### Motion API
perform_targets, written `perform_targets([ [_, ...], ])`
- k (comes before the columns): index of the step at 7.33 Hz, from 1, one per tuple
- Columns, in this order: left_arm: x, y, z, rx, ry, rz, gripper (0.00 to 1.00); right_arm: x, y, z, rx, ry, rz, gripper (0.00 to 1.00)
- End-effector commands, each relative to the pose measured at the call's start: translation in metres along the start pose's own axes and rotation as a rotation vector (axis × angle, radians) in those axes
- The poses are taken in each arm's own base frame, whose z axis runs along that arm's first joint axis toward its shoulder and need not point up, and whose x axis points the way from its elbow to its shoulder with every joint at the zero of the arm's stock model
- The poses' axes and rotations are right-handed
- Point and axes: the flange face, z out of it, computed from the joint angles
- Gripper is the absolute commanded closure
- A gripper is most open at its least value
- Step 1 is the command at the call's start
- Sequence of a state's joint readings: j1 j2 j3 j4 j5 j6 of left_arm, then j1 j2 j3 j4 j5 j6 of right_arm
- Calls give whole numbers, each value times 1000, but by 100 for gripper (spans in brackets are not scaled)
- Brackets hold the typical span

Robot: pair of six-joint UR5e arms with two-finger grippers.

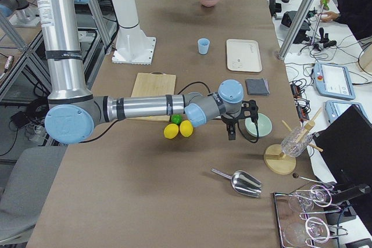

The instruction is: Mash ice and strawberries in cup

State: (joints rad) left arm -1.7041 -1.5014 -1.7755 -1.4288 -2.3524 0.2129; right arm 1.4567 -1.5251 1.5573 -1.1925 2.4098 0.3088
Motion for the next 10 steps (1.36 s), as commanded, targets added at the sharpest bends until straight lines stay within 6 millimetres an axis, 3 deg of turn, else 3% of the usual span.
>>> perform_targets([
  [1,0,3,-3,8,2,8,2,37,9,-31,-42,30,-12,0],
  [2,1,1,-3,12,-28,30,2,40,11,-47,-73,47,-6,0],
  [3,-12,29,15,20,-72,54,2,33,12,-66,-91,59,-24,0],
  [6,-12,29,33,-26,-69,51,2,51,17,-97,-178,123,-33,0],
  [10,-15,32,38,-46,-68,35,2,71,38,-83,-227,176,-18,0],
])
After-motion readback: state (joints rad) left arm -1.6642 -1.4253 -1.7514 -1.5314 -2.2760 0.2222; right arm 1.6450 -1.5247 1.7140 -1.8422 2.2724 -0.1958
